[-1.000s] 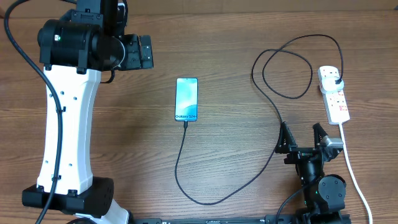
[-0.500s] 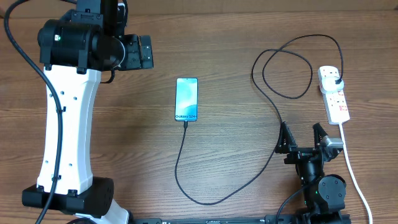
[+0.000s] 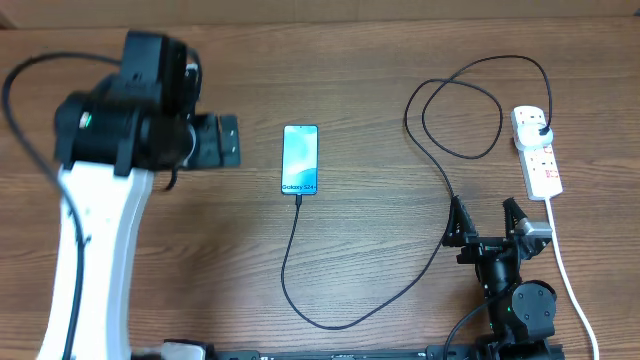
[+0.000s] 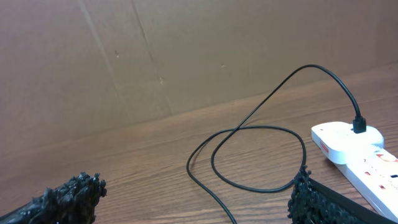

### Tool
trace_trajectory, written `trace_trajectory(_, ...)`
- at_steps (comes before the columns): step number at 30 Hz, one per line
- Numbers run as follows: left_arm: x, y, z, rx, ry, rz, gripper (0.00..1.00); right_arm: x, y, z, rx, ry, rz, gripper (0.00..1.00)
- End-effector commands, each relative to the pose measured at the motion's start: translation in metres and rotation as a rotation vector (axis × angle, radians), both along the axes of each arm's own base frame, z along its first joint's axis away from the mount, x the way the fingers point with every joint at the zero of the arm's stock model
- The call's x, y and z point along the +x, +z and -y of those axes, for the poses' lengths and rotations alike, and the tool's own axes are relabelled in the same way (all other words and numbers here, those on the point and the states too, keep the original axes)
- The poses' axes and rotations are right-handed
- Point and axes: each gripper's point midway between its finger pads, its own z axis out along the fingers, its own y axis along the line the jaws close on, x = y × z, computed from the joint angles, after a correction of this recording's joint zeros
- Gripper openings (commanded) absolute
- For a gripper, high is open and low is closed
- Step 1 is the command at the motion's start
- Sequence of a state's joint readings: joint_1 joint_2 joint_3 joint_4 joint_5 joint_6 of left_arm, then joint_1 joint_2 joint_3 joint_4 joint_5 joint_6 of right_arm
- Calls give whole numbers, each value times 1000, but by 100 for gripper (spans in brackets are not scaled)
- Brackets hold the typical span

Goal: Plug charger to phone and switch on socket

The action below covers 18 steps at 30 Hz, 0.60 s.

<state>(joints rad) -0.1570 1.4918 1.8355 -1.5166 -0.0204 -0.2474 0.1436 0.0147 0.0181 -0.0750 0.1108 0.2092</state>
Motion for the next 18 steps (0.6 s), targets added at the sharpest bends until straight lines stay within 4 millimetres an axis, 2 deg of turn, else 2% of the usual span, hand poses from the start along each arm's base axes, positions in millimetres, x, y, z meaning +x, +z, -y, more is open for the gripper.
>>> trace_trajectory(1, -24, 7, -6, 12, -6, 31, 99, 0, -2, 1, -3, -4, 5, 100)
trace_trajectory(9, -61, 3, -12, 8, -5, 58, 100, 0, -2, 1, -3, -4, 5, 100)
trace_trajectory(13, -77, -12, -16, 15, -3, 56, 100, 0, -2, 1, -3, -4, 5, 100)
trace_trajectory(18, -83, -34, -25, 11, 27, 93, 100, 0, -2, 1, -3, -4, 5, 100)
